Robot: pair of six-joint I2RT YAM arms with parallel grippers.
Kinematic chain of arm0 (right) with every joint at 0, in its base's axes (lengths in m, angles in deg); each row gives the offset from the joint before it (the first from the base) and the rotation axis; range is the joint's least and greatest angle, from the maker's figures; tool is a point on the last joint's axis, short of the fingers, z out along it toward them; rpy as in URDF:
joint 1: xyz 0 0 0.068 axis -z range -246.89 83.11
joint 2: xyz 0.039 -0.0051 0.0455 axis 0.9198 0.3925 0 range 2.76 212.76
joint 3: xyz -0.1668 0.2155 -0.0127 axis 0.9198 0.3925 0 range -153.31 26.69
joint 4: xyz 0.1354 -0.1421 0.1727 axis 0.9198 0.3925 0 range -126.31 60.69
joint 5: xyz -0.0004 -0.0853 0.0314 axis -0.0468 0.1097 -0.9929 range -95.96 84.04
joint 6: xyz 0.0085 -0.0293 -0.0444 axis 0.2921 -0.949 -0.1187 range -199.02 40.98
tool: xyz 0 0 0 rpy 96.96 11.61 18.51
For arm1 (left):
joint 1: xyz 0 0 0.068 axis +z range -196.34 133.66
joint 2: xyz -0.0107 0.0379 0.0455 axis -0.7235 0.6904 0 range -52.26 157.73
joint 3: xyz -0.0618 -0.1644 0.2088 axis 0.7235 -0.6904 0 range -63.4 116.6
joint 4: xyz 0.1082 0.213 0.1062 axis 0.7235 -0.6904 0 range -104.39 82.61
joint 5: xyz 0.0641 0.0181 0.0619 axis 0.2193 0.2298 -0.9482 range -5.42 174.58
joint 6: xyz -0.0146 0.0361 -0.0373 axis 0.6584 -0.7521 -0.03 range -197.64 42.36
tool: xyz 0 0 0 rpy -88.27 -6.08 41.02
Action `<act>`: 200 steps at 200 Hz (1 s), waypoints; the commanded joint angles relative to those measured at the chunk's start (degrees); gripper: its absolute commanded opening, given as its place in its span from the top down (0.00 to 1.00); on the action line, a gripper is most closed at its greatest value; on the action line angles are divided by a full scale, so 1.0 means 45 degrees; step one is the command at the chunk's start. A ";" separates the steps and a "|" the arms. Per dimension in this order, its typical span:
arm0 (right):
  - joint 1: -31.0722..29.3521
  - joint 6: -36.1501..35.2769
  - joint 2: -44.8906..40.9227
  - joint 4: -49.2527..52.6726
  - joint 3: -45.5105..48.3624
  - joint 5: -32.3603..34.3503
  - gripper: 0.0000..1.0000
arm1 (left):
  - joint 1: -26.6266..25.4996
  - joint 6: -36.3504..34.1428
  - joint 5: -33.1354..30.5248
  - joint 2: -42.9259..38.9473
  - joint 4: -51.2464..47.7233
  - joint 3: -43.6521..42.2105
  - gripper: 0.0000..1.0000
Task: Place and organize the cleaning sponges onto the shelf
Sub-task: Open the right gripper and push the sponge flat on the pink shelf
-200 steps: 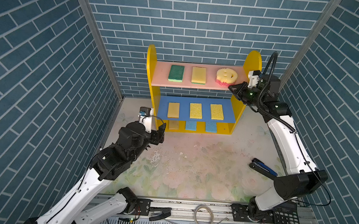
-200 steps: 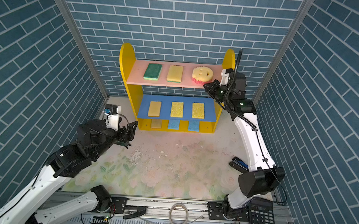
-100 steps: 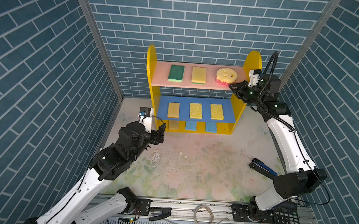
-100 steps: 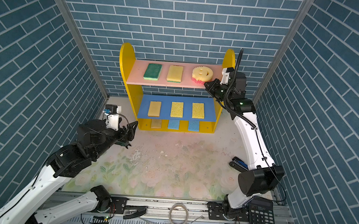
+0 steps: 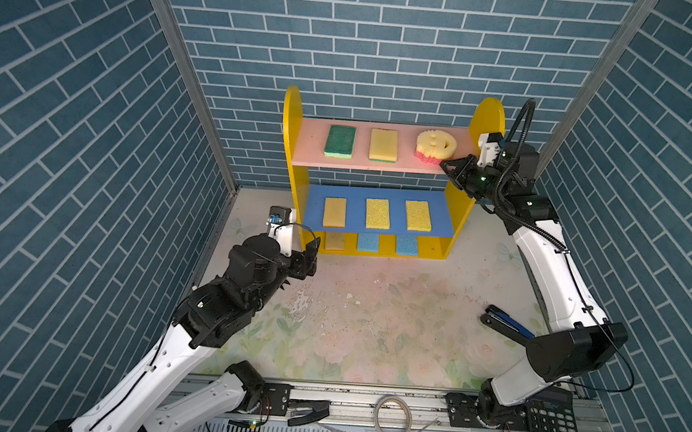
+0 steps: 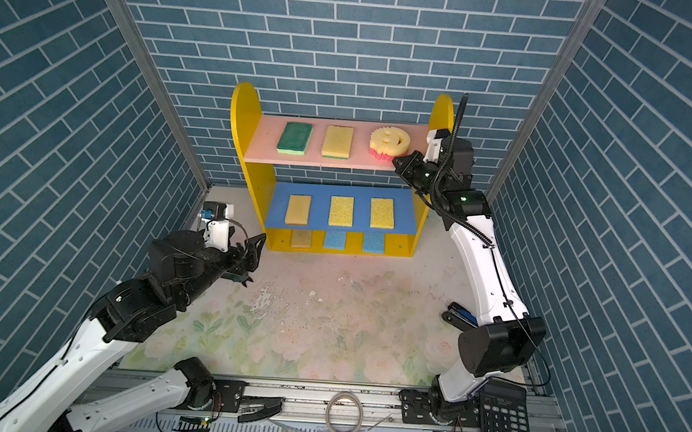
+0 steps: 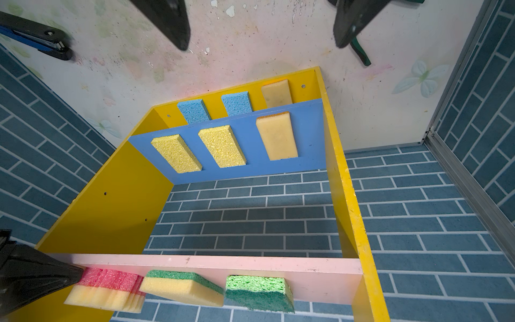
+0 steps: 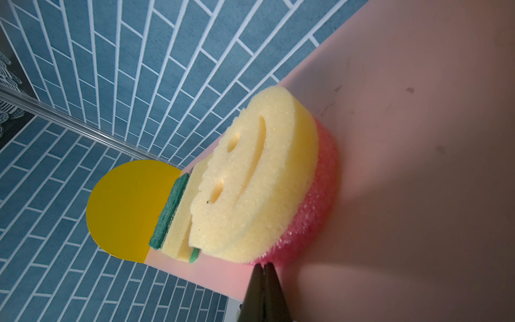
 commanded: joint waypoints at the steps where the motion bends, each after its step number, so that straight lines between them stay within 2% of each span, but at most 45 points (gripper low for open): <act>1: 0.0076 0.0283 0.0254 -0.0219 -0.0088 0.0091 1.00 | 0.0109 -0.0061 -0.0004 0.0029 0.0244 0.0112 0.18; 79: 0.0096 0.0375 0.0662 -0.0195 -0.0411 0.0053 1.00 | 0.0156 -0.0058 -0.0042 -0.0054 0.0199 0.0078 0.18; 200: 0.0157 0.0381 0.0205 -0.0149 -0.0188 -0.0078 1.00 | 0.0190 -0.0098 0.0075 0.0102 0.0225 0.0317 0.18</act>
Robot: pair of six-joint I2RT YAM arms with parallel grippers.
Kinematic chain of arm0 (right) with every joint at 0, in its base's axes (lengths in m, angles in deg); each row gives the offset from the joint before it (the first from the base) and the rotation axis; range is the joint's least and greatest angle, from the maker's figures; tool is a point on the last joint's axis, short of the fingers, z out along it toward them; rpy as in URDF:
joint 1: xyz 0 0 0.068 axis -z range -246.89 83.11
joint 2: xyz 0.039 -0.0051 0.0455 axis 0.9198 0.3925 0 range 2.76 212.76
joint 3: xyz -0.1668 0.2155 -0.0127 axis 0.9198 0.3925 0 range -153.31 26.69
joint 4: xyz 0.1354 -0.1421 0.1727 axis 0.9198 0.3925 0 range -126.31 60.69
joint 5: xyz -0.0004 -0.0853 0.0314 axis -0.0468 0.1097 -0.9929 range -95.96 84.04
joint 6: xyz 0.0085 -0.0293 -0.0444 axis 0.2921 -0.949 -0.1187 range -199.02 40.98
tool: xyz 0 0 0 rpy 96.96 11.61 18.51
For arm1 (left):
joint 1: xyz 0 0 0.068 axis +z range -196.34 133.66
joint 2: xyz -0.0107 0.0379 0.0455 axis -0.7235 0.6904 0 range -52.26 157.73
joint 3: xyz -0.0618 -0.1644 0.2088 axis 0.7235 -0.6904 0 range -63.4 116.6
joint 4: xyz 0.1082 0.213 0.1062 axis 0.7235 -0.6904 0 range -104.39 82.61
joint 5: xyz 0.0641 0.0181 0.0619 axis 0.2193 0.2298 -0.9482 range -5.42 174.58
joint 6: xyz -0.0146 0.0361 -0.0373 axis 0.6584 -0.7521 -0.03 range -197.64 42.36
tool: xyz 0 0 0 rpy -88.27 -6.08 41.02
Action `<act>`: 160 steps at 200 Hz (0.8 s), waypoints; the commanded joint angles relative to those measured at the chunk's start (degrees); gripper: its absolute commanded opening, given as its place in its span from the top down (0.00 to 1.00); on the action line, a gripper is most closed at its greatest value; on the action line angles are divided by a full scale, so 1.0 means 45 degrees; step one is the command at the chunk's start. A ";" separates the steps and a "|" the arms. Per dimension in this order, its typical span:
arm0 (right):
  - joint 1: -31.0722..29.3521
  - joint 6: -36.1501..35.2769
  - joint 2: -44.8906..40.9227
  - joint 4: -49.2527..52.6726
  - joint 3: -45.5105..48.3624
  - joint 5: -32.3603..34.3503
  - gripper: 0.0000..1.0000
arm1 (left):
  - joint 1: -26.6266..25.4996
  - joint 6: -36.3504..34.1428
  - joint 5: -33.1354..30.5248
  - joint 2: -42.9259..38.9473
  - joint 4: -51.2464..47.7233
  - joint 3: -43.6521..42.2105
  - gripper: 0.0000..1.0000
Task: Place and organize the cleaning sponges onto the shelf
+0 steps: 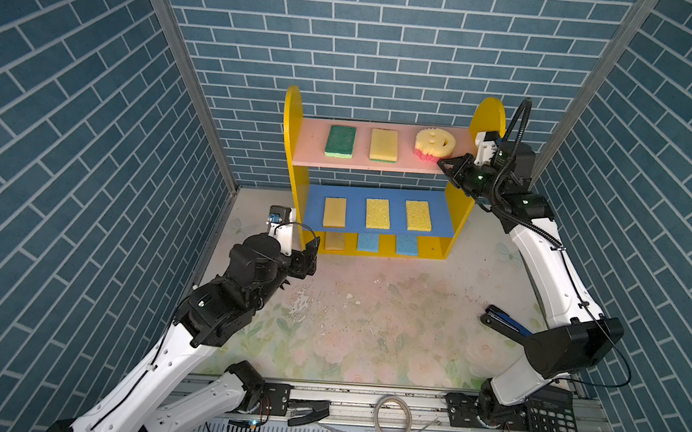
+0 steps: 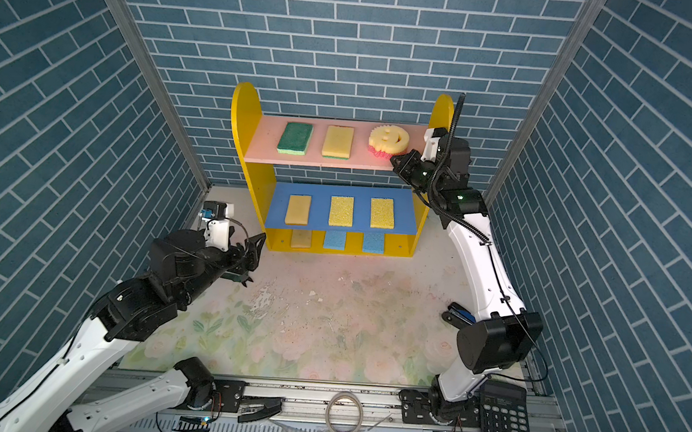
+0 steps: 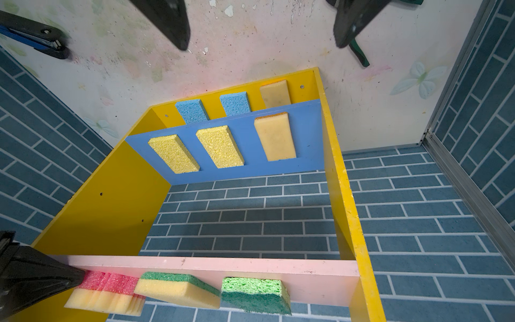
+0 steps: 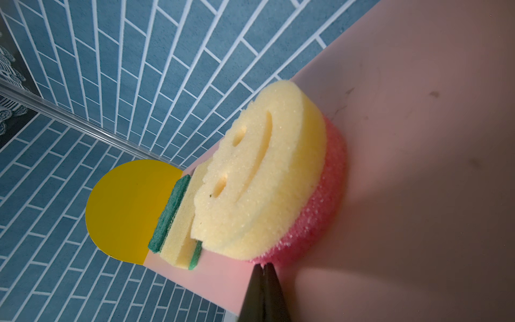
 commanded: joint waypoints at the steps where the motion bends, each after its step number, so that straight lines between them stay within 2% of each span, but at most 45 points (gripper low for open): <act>1: 0.0214 0.0439 -0.0106 0.0262 -0.0124 0.0007 1.00 | 0.0077 -0.0101 0.0046 0.0024 0.0220 0.0322 0.18; 69: 0.0213 0.0013 -0.2316 0.0492 0.1081 0.0187 1.00 | 0.0114 -0.0347 -0.0404 -0.0074 0.0200 0.0513 0.18; 110: 0.0213 -0.1292 -0.4484 0.1562 0.2081 0.2081 1.00 | 0.0119 -0.0761 -0.1032 -0.0359 0.0265 0.0693 0.11; 128: 0.0213 -0.1863 -0.5402 0.2063 0.2504 0.3010 1.00 | 0.0134 -0.1000 -0.1361 -0.0490 0.0298 0.0791 0.01; 160: 0.0213 -0.2815 -0.6905 0.2892 0.3335 0.4538 1.00 | 0.0124 -0.1487 -0.2178 -0.0817 0.0578 0.0833 0.00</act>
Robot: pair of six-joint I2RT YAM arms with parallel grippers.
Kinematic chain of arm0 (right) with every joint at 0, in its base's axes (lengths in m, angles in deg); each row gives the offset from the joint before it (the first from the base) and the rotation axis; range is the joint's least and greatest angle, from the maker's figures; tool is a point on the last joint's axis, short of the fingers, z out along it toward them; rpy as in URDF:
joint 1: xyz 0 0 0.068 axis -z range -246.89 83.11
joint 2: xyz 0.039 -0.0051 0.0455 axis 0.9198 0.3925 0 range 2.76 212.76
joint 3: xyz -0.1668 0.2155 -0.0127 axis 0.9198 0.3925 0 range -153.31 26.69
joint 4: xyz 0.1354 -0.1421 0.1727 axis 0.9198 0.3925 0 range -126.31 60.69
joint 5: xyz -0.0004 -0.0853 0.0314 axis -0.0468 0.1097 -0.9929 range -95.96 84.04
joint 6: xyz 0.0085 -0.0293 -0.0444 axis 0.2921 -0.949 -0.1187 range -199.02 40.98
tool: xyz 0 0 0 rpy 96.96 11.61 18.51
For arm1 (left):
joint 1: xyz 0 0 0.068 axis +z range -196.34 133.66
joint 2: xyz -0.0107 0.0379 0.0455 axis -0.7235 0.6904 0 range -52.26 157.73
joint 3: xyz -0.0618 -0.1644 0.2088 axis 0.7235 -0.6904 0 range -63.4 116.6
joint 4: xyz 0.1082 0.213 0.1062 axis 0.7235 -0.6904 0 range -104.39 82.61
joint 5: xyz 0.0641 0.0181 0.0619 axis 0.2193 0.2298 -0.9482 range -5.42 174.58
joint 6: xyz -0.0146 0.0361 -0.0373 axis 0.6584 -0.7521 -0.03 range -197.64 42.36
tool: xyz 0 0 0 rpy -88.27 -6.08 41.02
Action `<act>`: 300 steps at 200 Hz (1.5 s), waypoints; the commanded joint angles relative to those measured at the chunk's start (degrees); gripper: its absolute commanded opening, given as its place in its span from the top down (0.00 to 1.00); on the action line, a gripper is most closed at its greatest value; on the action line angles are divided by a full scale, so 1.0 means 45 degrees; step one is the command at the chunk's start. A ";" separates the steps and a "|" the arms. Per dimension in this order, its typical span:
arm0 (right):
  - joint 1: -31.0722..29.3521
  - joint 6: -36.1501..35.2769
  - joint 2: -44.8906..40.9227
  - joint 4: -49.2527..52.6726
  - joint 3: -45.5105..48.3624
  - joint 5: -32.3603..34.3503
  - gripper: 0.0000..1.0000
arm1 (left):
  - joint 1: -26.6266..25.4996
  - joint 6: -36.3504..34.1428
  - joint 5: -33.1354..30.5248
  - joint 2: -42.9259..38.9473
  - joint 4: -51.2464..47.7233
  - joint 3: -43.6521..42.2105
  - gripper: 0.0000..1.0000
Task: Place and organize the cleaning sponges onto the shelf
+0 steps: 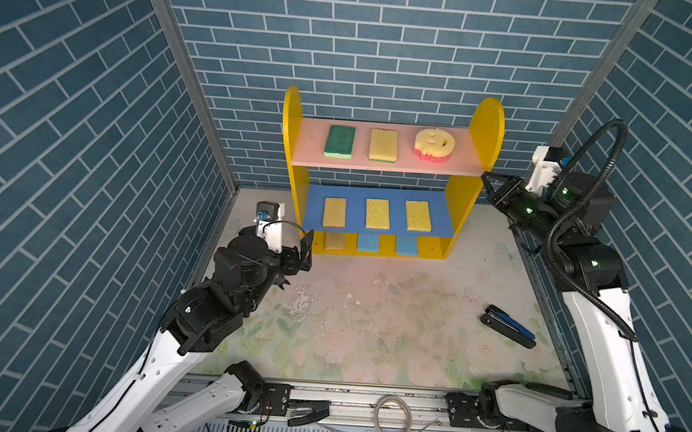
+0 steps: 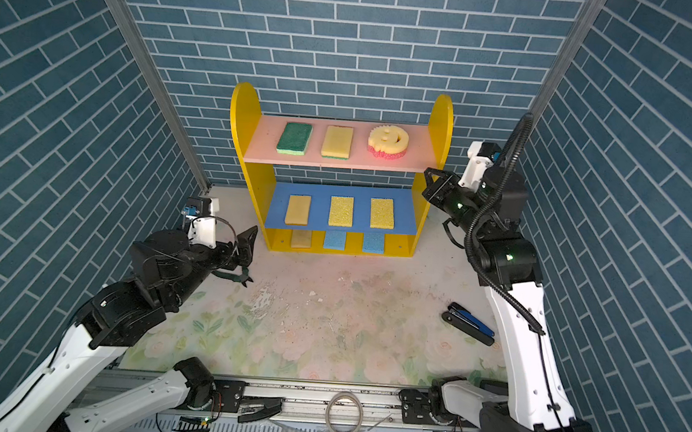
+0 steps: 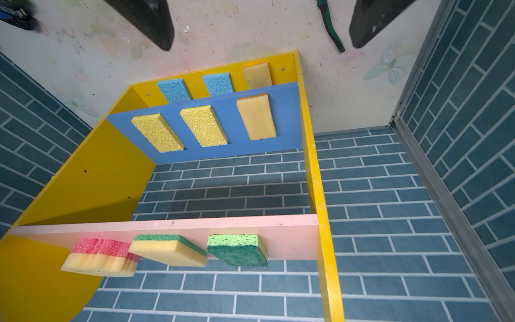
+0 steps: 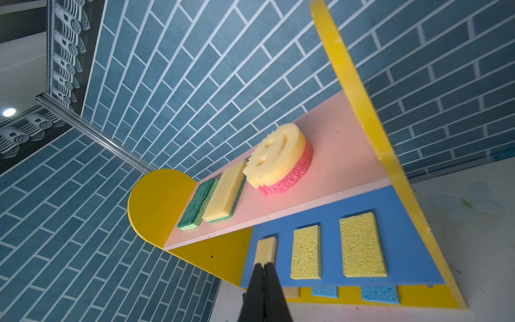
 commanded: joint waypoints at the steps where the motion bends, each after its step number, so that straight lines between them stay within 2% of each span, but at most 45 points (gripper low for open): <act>1: 0.0043 -0.1279 -0.0772 0.1054 0.0695 0.1744 1.00 | 0.0076 -0.0605 -0.0892 -0.0301 0.0415 0.0319 0.00; 19: 0.0043 -0.2029 -0.1408 0.1514 0.1163 0.2630 1.00 | 0.0063 -0.0922 -0.1300 -0.0447 0.0551 0.0354 0.00; 49: 0.0047 -0.3358 -0.2630 0.1530 0.2492 0.3748 0.76 | 0.0079 -0.1487 -0.2004 -0.0754 0.0826 0.0352 0.01; 63: 0.0043 -0.3768 -0.3216 0.1219 0.3249 0.4147 0.70 | 0.0081 -0.1690 -0.2307 -0.0990 0.1117 0.0111 0.00; 103: 0.0042 -0.4453 -0.4262 0.0298 0.5004 0.5241 0.68 | 0.0081 -0.2006 -0.2936 -0.1172 0.1514 -0.0285 0.00; 135: 0.0043 -0.5143 -0.4339 -0.0433 0.6467 0.4152 0.62 | 0.0076 -0.2091 -0.3315 -0.1036 0.1731 -0.0852 0.00; 154: 0.0041 -0.5162 -0.4024 -0.0357 0.7105 0.4345 0.61 | 0.0071 -0.2080 -0.3335 -0.1028 0.2063 -0.1312 0.00; 204: 0.0043 -0.5316 -0.3384 -0.0442 0.7350 0.4654 0.61 | 0.0196 -0.2174 -0.3365 -0.0385 0.2551 -0.1311 0.00; 240: 0.0043 -0.5283 -0.2923 -0.0599 0.7499 0.4638 0.53 | 0.0268 -0.2006 -0.3188 0.0261 0.2644 -0.1360 0.01; 275: 0.0043 -0.5287 -0.2396 -0.0099 0.7529 0.4750 0.51 | 0.0426 -0.1849 -0.3175 0.0544 0.2613 -0.1392 0.00; 300: 0.0043 -0.5297 -0.2151 -0.0230 0.8032 0.4781 0.51 | 0.0578 -0.1570 -0.2899 0.0445 0.3264 -0.2189 0.00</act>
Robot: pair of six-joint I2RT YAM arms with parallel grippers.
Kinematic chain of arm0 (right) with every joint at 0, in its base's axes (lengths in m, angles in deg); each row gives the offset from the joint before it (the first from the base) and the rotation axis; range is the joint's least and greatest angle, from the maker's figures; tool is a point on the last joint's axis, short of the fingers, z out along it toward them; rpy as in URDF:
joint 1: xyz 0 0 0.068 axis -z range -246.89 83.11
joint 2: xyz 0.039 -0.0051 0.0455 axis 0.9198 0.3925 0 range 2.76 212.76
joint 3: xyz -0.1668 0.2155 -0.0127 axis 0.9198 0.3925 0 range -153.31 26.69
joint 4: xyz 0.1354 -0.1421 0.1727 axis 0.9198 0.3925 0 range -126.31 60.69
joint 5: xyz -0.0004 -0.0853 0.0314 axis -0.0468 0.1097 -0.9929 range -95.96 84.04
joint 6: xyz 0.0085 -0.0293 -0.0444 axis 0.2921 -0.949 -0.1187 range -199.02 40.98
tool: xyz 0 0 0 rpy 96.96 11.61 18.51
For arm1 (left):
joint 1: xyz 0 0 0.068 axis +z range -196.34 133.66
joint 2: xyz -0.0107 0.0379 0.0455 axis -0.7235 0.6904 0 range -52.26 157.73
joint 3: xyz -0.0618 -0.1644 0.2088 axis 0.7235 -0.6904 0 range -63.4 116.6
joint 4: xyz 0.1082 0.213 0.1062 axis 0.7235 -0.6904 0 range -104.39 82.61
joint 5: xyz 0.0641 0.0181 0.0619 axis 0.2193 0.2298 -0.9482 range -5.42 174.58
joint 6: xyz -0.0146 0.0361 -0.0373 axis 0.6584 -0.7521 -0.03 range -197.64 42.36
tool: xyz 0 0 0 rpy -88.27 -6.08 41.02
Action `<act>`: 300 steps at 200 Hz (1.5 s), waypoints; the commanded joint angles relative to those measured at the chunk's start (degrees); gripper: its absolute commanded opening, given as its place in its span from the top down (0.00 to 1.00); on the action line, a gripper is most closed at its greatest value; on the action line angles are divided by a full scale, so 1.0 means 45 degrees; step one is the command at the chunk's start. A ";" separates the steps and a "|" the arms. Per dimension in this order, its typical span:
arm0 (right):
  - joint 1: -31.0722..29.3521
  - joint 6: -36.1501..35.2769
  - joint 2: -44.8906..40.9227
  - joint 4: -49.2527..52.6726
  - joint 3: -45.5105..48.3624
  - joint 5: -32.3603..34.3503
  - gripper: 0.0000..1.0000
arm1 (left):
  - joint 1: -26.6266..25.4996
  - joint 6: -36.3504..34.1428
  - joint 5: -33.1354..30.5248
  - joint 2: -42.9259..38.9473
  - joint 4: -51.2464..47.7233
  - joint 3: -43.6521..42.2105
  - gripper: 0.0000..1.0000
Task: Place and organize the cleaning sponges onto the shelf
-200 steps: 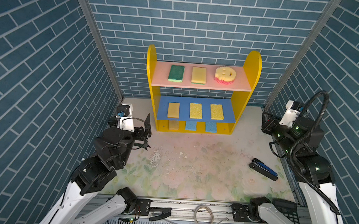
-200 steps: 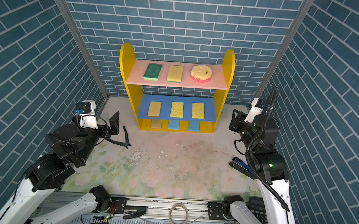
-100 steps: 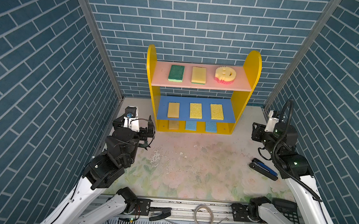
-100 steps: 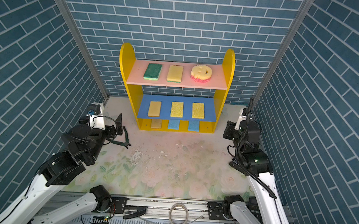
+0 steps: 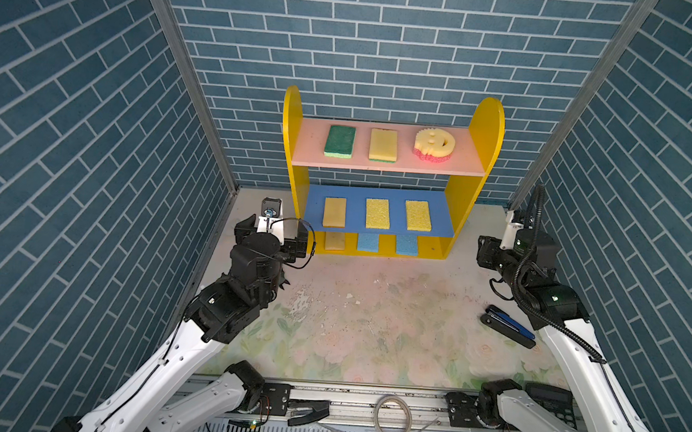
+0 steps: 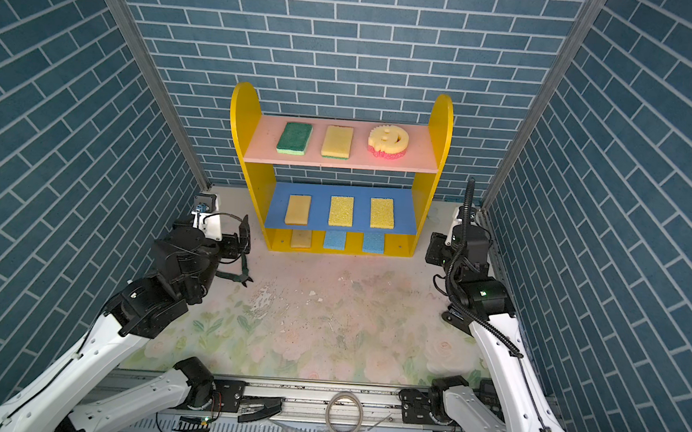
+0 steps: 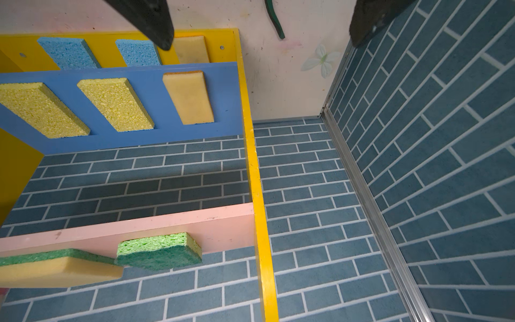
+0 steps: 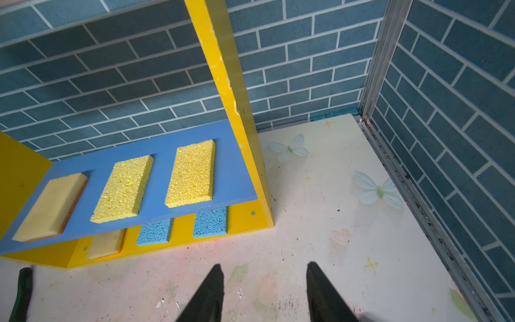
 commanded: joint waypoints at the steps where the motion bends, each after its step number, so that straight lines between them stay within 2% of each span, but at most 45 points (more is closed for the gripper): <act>1: 0.0043 -0.0420 0.0141 0.0043 0.0790 0.0232 0.50 | 0.0185 0.0313 0.0245 -0.0198 0.0728 -0.0732 0.00; 30: 0.0043 -0.0457 -0.0141 -0.0973 0.2038 0.0296 0.43 | 0.0196 0.0323 -0.0166 -0.0529 0.2169 -0.2193 0.00; 72: 0.0041 -0.0458 -0.0429 -0.1773 0.3479 0.3283 0.42 | 0.0200 -0.1501 -0.1056 -0.0377 0.5322 -0.5398 0.00; 101: 0.0043 -0.0821 -0.1274 -0.2969 0.4606 0.3413 0.41 | 0.0190 -0.2588 -0.1281 0.0013 0.7602 -0.7684 0.00; 104: 0.0043 -0.0861 -0.1390 -0.3091 0.4742 0.3401 0.40 | 0.0189 -0.2746 -0.1280 0.0101 0.7953 -0.7900 0.00; 107: 0.0043 -0.0900 -0.1519 -0.3268 0.4871 0.3402 0.34 | 0.0198 -0.2976 -0.1224 0.0190 0.8322 -0.8156 0.00; 108: 0.0043 -0.0924 -0.1541 -0.3340 0.4915 0.3402 0.30 | 0.0199 -0.3044 -0.1219 0.0217 0.8504 -0.8226 0.00; 110: 0.0043 -0.0985 -0.1620 -0.3497 0.5026 0.3393 0.12 | 0.0200 -0.3237 -0.1175 0.0272 0.8797 -0.8415 0.00; 111: 0.0043 -0.1045 -0.1650 -0.3582 0.5061 0.3388 0.07 | 0.0200 -0.3301 -0.1155 0.0307 0.8928 -0.8493 0.00; 113: 0.0043 -0.1162 -0.1721 -0.3831 0.5219 0.3374 0.03 | 0.0210 -0.3413 -0.1116 0.0373 0.9250 -0.8672 0.00; 124: 0.0043 -0.1966 -0.2197 -0.5215 0.6121 0.2900 0.01 | 0.0219 -0.3738 -0.1234 0.0784 1.1064 -0.9556 0.00; 143: 0.0033 -0.2051 -0.2891 -0.5870 0.6823 0.2120 0.01 | 0.0247 -0.3741 -0.1345 0.1502 1.3070 -1.0453 0.00; 158: 0.0038 -0.2190 -0.2860 -0.6103 0.7021 0.2629 0.01 | 0.0424 -0.4047 -0.1482 0.2147 1.3357 -1.0496 0.00; 180: 0.0053 -0.2718 -0.2358 -0.6527 0.7178 0.3338 0.01 | 0.0674 -0.3624 -0.1693 0.3038 1.2824 -1.0235 0.00; 207: 0.0063 -0.2783 -0.1778 -0.6600 0.7232 0.3430 0.01 | 0.0859 -0.3419 -0.1853 0.4136 1.4240 -1.0665 0.00; 226: 0.0064 -0.2783 -0.1376 -0.7211 0.7483 0.4090 0.01 | 0.1086 -0.3467 -0.2069 0.4790 1.4645 -1.0502 0.00; 270: 0.0138 -0.2459 0.0189 -0.9584 0.8495 0.6432 0.01 | 0.2444 -0.4029 -0.0705 0.6413 1.5455 -0.9761 0.00; 278: 0.0177 -0.2247 0.0547 -0.9569 0.8433 0.6702 0.01 | 0.2723 -0.3801 -0.0555 0.6592 1.4831 -0.9383 0.01; 300: 0.0385 -0.2334 0.1633 -1.0292 0.8434 0.6686 0.01 | 0.3710 -0.3203 0.1707 0.6785 1.2388 -0.8234 0.00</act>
